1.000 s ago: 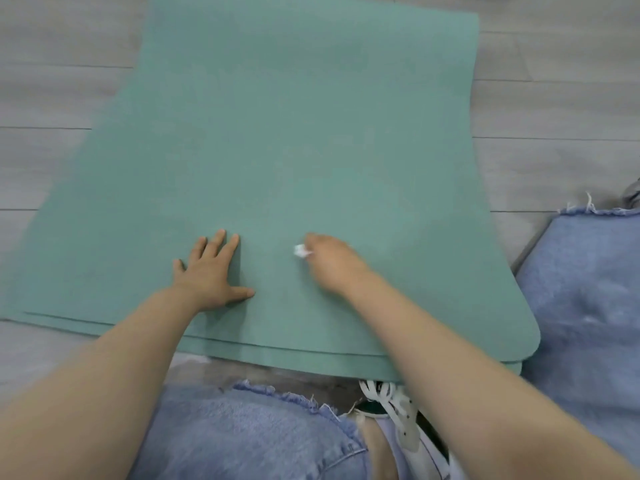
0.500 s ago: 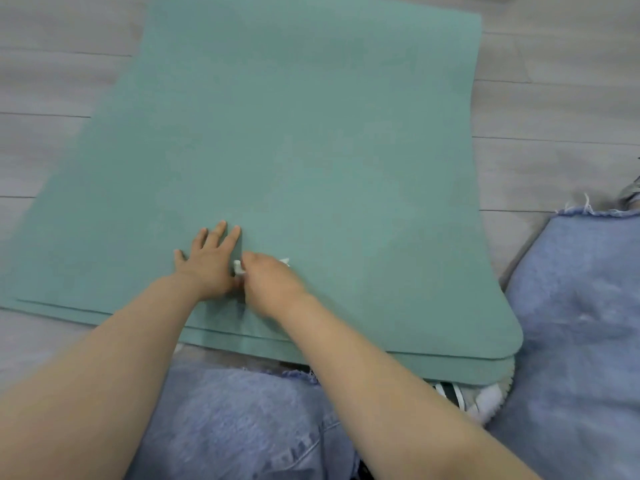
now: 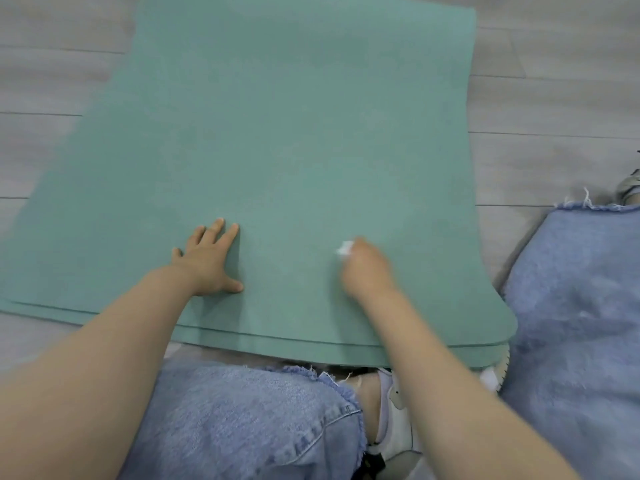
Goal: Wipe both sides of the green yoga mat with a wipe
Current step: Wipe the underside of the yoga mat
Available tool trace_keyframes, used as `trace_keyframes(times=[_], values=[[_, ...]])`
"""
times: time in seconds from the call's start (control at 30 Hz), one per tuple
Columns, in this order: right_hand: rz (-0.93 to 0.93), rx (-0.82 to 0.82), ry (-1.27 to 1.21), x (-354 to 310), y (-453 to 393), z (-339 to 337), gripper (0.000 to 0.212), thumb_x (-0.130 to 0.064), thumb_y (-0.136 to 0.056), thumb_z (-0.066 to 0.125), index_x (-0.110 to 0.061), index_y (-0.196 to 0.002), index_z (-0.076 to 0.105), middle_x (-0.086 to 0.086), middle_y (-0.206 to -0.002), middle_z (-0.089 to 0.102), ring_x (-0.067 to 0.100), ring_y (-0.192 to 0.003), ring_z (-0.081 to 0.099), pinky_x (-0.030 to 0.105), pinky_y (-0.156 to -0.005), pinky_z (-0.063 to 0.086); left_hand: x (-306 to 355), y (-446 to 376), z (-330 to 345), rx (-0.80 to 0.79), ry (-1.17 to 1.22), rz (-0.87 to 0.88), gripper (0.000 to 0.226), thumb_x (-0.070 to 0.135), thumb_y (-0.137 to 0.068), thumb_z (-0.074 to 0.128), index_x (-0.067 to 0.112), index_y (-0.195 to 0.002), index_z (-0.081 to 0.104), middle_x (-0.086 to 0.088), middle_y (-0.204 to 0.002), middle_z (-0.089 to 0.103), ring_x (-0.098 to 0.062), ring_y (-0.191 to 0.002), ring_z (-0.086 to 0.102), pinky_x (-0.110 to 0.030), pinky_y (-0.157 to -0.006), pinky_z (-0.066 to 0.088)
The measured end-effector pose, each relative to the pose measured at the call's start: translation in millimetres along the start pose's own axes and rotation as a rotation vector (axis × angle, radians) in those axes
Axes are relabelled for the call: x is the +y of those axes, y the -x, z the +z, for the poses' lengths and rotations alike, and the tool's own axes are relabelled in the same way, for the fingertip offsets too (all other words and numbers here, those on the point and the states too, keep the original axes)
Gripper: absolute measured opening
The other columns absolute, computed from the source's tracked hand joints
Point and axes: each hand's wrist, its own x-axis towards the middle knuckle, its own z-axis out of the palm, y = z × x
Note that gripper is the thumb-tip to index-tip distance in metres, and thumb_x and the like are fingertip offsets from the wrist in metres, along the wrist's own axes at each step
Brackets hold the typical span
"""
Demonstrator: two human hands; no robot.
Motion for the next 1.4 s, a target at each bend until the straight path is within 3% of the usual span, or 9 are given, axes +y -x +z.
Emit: trace_keyframes(times=[0.1,0.17,0.4,0.5,0.7,0.8,1.1,1.23,1.4], values=[[-0.391,-0.224,-0.092,-100.0,33.6,18.6,0.017,-0.010,-0.094,0.046,-0.004,-0.106,0.055,0.019,-0.110,0.060,0.035,-0.101,0.059,0.038,-0.078,0.045,-2.4,0.4,-3.3,-0.053,-0.006,0.011,0.114,0.043,-0.082,0.075,0.037,-0.155,-0.012,0.011,-0.161,-0.025,-0.023,-0.151,-0.016,-0.062,-0.118,0.008],[-0.435,-0.276,-0.099,-102.2,43.8,13.0,0.015,-0.012,-0.093,0.049,-0.005,-0.106,0.051,0.020,-0.110,0.060,0.036,-0.101,0.059,0.037,-0.077,0.044,-4.4,0.2,-5.6,-0.082,-0.011,0.019,0.113,0.038,-0.084,0.075,0.037,-0.155,-0.013,0.011,-0.161,-0.026,-0.022,-0.151,-0.016,-0.062,-0.118,0.008],[0.299,0.004,0.126,127.4,37.5,-51.4,0.022,-0.019,-0.092,0.048,-0.004,-0.108,0.052,0.020,-0.112,0.060,0.036,-0.106,0.059,0.037,-0.085,0.048,-2.6,1.4,-4.9,-0.080,-0.020,0.021,0.118,0.038,-0.080,0.078,0.037,-0.154,-0.014,0.012,-0.160,-0.028,-0.023,-0.150,-0.018,-0.063,-0.117,0.006],[0.408,-0.032,0.125,128.4,33.4,-61.5,0.027,-0.021,-0.095,0.050,0.000,-0.111,0.053,0.024,-0.119,0.059,0.036,-0.111,0.056,0.037,-0.089,0.046,-2.8,1.2,-5.1,-0.064,-0.022,0.012,0.118,0.038,-0.080,0.079,0.037,-0.155,-0.013,0.012,-0.161,-0.026,-0.023,-0.151,-0.017,-0.063,-0.117,0.007],[-0.270,-0.313,-0.087,-100.5,58.8,18.8,0.021,-0.008,-0.092,0.047,0.000,-0.110,0.056,0.021,-0.113,0.062,0.036,-0.106,0.059,0.036,-0.083,0.046,-3.8,1.8,-3.8,-0.036,-0.006,0.014,0.119,0.036,-0.078,0.081,0.036,-0.156,-0.009,0.011,-0.162,-0.022,-0.022,-0.151,-0.014,-0.064,-0.118,0.009],[-0.462,-0.362,-0.028,-118.7,75.2,23.8,0.022,-0.011,-0.090,0.053,-0.003,-0.111,0.055,0.020,-0.112,0.062,0.035,-0.103,0.061,0.036,-0.083,0.048,-5.2,0.9,-2.7,-0.021,-0.003,0.019,0.119,0.036,-0.077,0.082,0.036,-0.156,-0.008,0.010,-0.163,-0.021,-0.023,-0.151,-0.013,-0.063,-0.117,0.010],[0.386,-0.139,0.307,127.3,56.8,-69.9,0.025,-0.018,-0.093,0.048,-0.004,-0.113,0.057,0.017,-0.121,0.060,0.032,-0.110,0.058,0.035,-0.088,0.047,-4.3,-0.9,-3.5,-0.017,-0.034,0.022,0.120,0.039,-0.077,0.082,0.035,-0.156,-0.007,0.010,-0.163,-0.020,-0.023,-0.151,-0.012,-0.064,-0.117,0.012],[0.160,-0.263,0.147,22.9,49.0,-18.5,0.030,-0.006,-0.091,0.045,-0.003,-0.117,0.059,0.015,-0.124,0.060,0.030,-0.115,0.057,0.034,-0.094,0.046,-3.4,-0.7,-3.8,-0.020,-0.031,0.023,0.120,0.038,-0.077,0.082,0.035,-0.156,-0.007,0.010,-0.163,-0.020,-0.023,-0.151,-0.012,-0.065,-0.117,0.012],[-0.313,-0.366,-0.112,-90.1,81.5,20.5,0.015,-0.016,-0.092,0.050,-0.005,-0.102,0.056,0.021,-0.105,0.064,0.035,-0.097,0.061,0.031,-0.070,0.042,-4.5,0.4,-3.0,-0.018,-0.023,0.023,0.120,0.038,-0.077,0.082,0.035,-0.156,-0.007,0.010,-0.163,-0.020,-0.023,-0.151,-0.012,-0.065,-0.117,0.012]])
